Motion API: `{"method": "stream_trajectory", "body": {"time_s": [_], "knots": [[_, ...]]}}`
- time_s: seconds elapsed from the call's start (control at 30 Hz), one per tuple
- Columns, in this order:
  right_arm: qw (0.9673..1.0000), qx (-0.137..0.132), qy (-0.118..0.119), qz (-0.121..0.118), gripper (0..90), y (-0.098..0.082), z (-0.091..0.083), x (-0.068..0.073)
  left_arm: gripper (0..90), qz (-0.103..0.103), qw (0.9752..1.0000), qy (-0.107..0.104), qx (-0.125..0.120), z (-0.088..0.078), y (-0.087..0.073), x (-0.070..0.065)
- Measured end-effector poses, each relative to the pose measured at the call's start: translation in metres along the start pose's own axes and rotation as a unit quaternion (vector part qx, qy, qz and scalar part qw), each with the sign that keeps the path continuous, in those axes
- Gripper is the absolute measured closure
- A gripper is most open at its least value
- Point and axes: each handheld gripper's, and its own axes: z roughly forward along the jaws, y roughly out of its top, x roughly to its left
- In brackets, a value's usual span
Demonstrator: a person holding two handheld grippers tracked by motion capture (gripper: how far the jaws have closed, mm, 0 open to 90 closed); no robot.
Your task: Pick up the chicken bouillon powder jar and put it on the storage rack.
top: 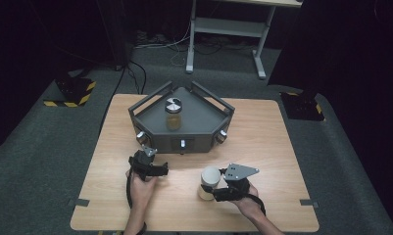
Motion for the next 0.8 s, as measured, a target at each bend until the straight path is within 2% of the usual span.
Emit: {"method": "stream_trajectory", "body": {"time_s": [0.53, 0.8], "knots": [[0.9997, -0.014, -0.019, 0.004, 34.4, 0.016, -0.019, -0.012, 1.5, 0.000, 1.0000, 0.000, 0.000, 0.000, 0.000, 0.000], [0.9992, -0.028, -0.025, 0.011, 34.4, 0.032, -0.027, -0.023, 1.5, 0.000, 1.0000, 0.000, 0.000, 0.000, 0.000, 0.000]]}}
